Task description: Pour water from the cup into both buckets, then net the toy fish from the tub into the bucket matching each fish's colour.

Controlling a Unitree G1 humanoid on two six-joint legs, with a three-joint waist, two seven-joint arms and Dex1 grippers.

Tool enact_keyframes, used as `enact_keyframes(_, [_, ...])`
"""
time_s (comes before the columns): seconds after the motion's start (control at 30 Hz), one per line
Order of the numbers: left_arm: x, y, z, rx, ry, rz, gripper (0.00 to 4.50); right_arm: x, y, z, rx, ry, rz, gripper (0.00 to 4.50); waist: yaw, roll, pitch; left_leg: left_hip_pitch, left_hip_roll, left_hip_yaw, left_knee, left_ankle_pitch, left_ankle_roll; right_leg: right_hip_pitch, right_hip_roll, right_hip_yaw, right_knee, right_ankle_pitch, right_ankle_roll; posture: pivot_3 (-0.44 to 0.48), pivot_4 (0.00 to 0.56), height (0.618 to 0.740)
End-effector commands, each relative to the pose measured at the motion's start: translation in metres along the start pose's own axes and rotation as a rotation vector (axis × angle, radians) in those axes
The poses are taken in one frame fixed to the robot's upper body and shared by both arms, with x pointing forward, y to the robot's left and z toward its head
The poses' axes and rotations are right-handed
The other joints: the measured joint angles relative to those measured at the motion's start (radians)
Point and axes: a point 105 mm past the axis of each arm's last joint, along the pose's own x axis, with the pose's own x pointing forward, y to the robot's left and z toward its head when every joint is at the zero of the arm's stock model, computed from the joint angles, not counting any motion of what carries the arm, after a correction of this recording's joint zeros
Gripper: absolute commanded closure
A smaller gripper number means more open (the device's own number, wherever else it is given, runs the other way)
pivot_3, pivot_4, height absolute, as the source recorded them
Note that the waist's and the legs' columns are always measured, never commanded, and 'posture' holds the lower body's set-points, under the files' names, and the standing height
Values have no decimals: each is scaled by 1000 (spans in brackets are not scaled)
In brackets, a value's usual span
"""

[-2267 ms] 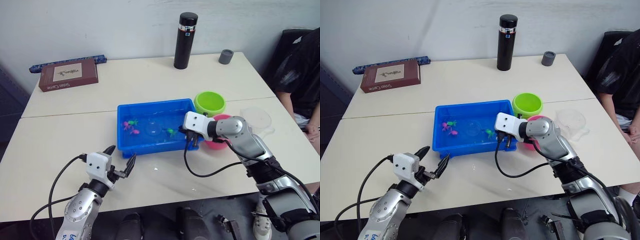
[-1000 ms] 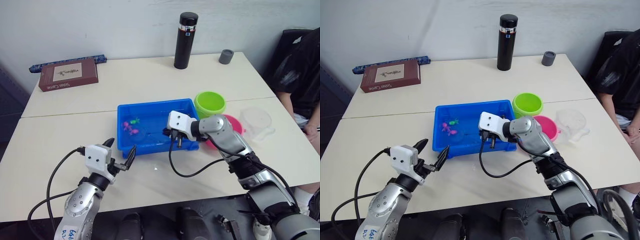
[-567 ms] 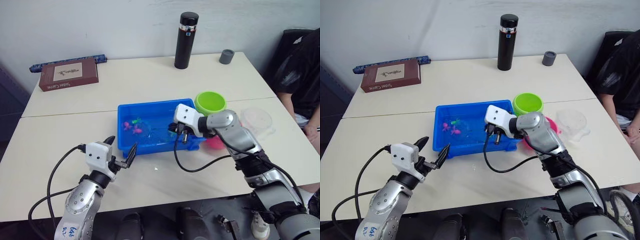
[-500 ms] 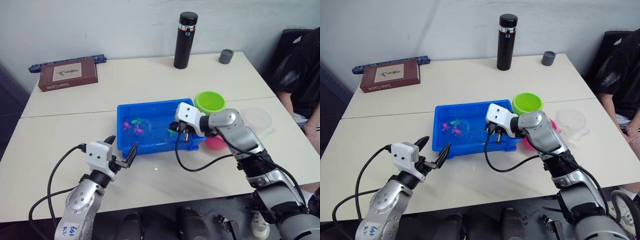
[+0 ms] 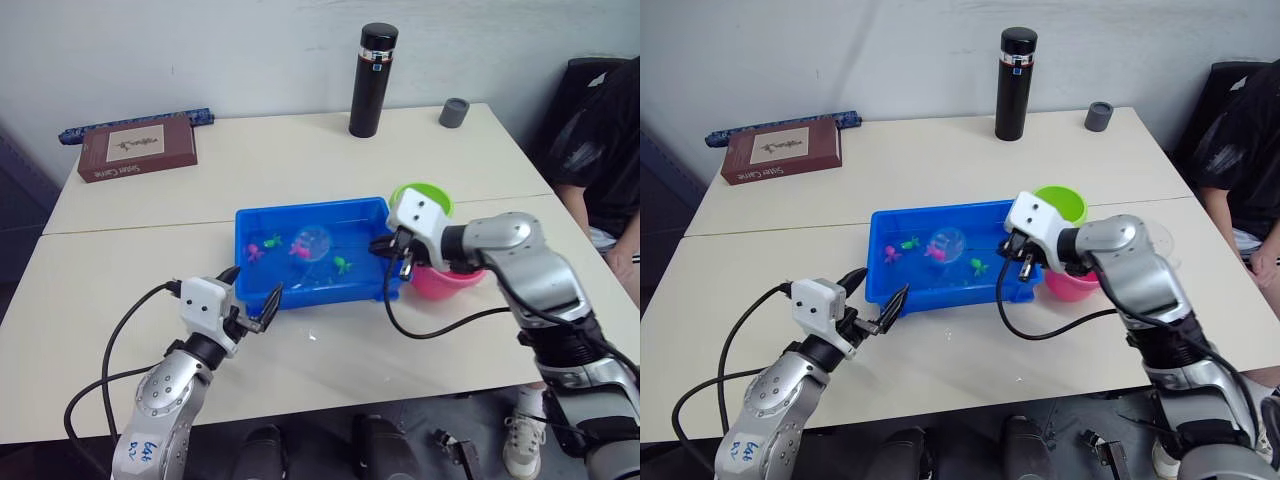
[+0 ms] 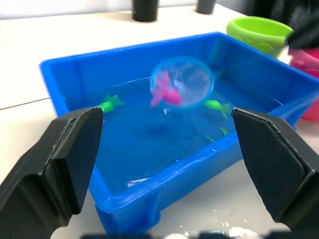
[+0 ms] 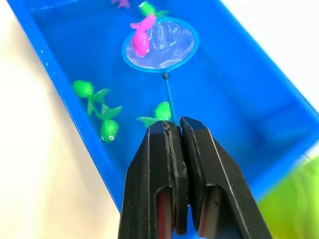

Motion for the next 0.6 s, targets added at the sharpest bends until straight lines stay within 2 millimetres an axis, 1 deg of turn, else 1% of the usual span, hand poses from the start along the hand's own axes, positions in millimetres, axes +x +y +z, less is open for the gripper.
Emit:
enact_keyframes(0.03, [2, -6, 8, 8, -42, -52, 44, -23, -5, 16, 19, -58, -59, 4500, 0, 0, 0, 0, 0, 0, 0, 0, 0, 0, 0, 0, 0, 0, 0, 0, 150, 740])
enact_keyframes(0.17, [4, -8, 8, 11, -44, -86, 44, -46, -2, 25, 72, -107, -99, 4500, 2, 0, 0, -1, 0, 0, -1, -1, 0, 0, -1, 0, -1, 0, 0, 0, 150, 740])
enact_keyframes(0.3, [8, -10, 7, 7, -43, -127, 44, -65, 10, 32, 104, -151, -121, 4500, 3, 0, 0, -2, 0, 0, 0, -1, 1, 0, -1, -1, -3, 0, 0, 0, 150, 740])
enact_keyframes(0.4, [13, -12, 7, 3, -41, -160, 44, -74, 21, 34, 119, -174, -137, 4500, 3, 0, 0, -2, 0, 0, 0, -1, 1, 0, -1, -1, -3, 0, 0, 0, 150, 740])
enact_keyframes(0.5, [18, -13, 7, -1, -40, -195, 44, -87, 27, 30, 155, -202, -187, 4500, 6, 0, 0, -2, 0, 0, 0, -1, 1, 0, -1, -1, -3, 0, 0, 0, 150, 740])
enact_keyframes(0.6, [23, -16, 5, -2, -37, -232, 44, -97, 31, 20, 181, -206, -246, 4500, 15, 0, 0, -2, -1, 0, 0, -1, 1, 0, 0, -1, -3, 0, 0, 0, 150, 740])
